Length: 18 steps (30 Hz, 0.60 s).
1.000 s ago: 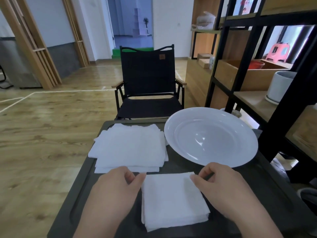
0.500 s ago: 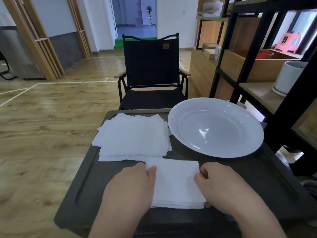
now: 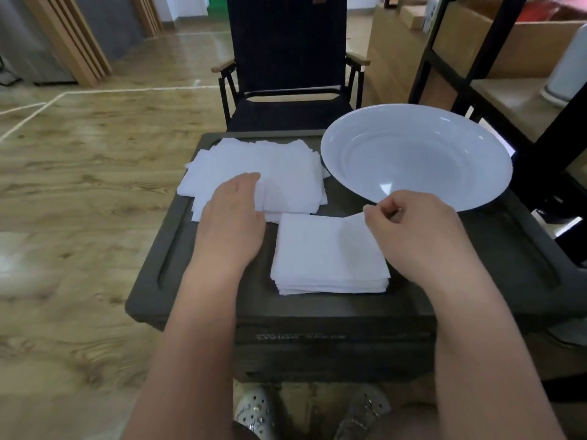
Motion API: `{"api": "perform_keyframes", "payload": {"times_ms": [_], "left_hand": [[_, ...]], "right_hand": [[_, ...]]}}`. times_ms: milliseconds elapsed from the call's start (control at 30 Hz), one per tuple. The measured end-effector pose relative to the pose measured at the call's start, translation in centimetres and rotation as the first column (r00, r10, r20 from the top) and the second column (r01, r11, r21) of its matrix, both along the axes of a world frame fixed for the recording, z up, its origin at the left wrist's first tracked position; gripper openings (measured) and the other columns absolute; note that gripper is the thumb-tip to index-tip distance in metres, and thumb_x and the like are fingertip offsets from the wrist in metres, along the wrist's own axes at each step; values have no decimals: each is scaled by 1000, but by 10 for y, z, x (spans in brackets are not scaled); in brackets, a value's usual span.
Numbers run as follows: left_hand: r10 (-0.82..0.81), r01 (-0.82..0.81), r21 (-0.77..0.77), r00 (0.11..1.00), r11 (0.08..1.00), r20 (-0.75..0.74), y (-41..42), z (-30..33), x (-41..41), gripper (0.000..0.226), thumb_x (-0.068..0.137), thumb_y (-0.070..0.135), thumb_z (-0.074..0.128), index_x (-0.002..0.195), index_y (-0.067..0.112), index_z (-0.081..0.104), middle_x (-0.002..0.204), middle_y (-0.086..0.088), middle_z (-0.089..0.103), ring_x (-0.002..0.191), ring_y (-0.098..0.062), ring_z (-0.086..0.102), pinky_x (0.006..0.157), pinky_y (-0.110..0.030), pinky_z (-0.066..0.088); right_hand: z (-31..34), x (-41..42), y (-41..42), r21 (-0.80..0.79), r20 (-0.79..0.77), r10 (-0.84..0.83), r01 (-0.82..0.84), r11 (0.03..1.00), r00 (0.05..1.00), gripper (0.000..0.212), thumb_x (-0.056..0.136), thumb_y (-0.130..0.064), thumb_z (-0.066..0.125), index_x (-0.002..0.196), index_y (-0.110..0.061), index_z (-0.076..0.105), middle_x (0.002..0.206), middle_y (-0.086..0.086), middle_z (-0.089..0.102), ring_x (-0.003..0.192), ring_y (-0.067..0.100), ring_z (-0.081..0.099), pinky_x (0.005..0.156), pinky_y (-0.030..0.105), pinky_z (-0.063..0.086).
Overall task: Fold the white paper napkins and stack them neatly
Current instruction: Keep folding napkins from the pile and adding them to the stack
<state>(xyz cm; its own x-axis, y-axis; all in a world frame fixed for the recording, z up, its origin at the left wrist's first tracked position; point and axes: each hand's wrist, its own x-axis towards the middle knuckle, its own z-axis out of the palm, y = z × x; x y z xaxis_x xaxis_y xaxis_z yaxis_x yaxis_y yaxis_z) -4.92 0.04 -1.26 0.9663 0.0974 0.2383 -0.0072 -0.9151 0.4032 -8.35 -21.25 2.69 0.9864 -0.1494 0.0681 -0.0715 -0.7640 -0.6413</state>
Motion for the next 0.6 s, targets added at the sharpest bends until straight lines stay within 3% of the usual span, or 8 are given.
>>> {"api": "perform_keyframes", "payload": {"times_ms": [100, 200, 400, 467, 533, 600], "left_hand": [[-68, 67, -24, 995, 997, -68, -1, -3, 3, 57, 97, 20, 51, 150, 17, 31, 151, -2, 40, 139, -21, 35, 110, -33, 27], [-73, 74, 20, 997, 997, -26, -4, 0, 5, 45, 96, 19, 51, 141, 21, 47, 148, -1, 46, 136, -20, 41, 108, -33, 31], [62, -52, -71, 988, 996, 140, -4, 3, 3, 28, 98, 26, 50, 117, 21, 69, 120, 5, 69, 111, -18, 61, 82, -25, 41], [114, -78, -162, 966, 984, 230, -6, 7, -2, 25, 98, 27, 51, 111, 20, 71, 108, 7, 73, 100, -11, 64, 75, -18, 39], [179, -82, -312, 938, 947, 296, -9, 18, -11, 20, 96, 28, 53, 101, 23, 72, 92, 15, 71, 85, 8, 60, 70, -3, 36], [213, -36, -464, 918, 885, 334, -14, 32, -22, 16, 95, 27, 55, 87, 32, 68, 74, 22, 64, 71, 14, 56, 65, 0, 37]], "right_hand": [[0, -1, 2, 26, 8, 18, -19, 999, 1000, 25, 93, -38, 54, 84, -17, 65, 66, -6, 56, 64, 8, 53, 53, 21, 37], [1, -2, 4, 37, 25, 27, -28, 999, 999, 23, 93, -37, 55, 83, -19, 64, 66, -8, 56, 61, 6, 53, 52, 20, 35], [1, -3, 8, 81, 60, 54, -58, 995, 997, 23, 94, -37, 56, 78, -20, 62, 61, -7, 52, 56, 7, 50, 51, 20, 35], [3, -3, 8, 114, 74, 55, -64, 991, 996, 23, 93, -35, 56, 76, -21, 62, 58, -7, 52, 54, 8, 49, 50, 20, 35], [6, -4, 10, 180, 102, 54, -72, 981, 993, 23, 93, -34, 57, 75, -22, 62, 56, -6, 52, 53, 9, 49, 50, 19, 37], [10, -6, 13, 243, 137, 56, -88, 966, 989, 19, 93, -34, 58, 77, -25, 63, 62, -7, 59, 59, 10, 54, 49, 14, 40]]}}
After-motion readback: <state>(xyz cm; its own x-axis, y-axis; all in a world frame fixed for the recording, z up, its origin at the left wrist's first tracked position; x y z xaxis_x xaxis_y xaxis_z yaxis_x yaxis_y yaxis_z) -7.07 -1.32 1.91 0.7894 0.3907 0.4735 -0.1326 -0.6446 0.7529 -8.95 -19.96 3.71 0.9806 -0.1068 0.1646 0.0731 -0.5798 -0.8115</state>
